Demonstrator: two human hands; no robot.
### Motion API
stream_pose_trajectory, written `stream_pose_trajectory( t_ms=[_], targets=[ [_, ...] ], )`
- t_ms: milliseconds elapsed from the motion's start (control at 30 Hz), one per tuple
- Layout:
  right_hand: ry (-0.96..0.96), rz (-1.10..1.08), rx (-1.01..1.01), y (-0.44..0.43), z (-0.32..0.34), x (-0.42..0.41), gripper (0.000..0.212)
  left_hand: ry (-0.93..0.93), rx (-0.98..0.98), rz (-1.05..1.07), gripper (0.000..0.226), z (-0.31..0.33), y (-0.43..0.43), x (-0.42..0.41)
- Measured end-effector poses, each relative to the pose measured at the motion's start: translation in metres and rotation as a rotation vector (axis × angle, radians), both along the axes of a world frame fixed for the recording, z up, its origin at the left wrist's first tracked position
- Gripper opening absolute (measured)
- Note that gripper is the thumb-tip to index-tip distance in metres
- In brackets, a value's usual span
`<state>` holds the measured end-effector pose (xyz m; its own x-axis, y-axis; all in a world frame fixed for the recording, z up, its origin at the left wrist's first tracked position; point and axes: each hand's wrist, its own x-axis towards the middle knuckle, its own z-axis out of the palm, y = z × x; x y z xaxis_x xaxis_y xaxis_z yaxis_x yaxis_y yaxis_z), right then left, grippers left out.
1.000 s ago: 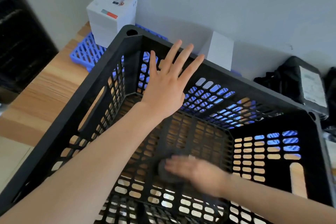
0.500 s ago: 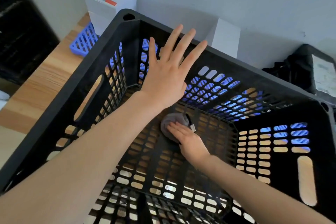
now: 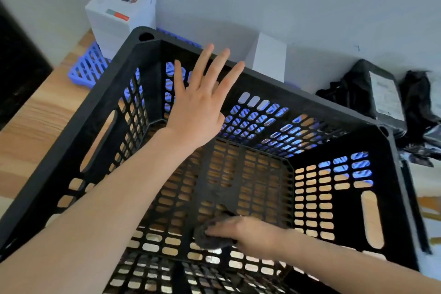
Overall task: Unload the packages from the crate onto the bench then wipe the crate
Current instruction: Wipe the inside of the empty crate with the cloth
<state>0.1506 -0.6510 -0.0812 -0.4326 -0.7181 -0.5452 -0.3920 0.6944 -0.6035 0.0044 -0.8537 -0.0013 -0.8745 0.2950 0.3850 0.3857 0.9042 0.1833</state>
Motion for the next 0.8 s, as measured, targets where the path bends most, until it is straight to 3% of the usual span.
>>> stream_pose_trajectory(
  t_ms=[167, 267, 433, 533, 800],
  targets=[
    [0.488, -0.437, -0.043, 0.041, 0.006, -0.071, 0.074, -0.001, -0.008, 0.004, 0.096, -0.001, 0.0, -0.001],
    [0.623, -0.512, 0.117, 0.063, -0.001, -0.102, 0.073, -0.008, -0.006, 0.001, 0.096, -0.001, 0.0, 0.0],
    [0.453, -0.445, 0.322, 0.056, -0.041, -0.086, 0.07, 0.005, -0.012, 0.006, 0.096, -0.004, 0.001, 0.0],
    [0.415, -0.467, 0.313, 0.054, -0.044, -0.067, 0.071, 0.021, -0.013, 0.011, 0.096, -0.005, 0.001, -0.001],
    [0.126, 0.004, 0.247, 0.075, -0.024, 0.033, 0.077, 0.026, -0.001, 0.01, 0.096, -0.005, 0.001, -0.002]
  ],
)
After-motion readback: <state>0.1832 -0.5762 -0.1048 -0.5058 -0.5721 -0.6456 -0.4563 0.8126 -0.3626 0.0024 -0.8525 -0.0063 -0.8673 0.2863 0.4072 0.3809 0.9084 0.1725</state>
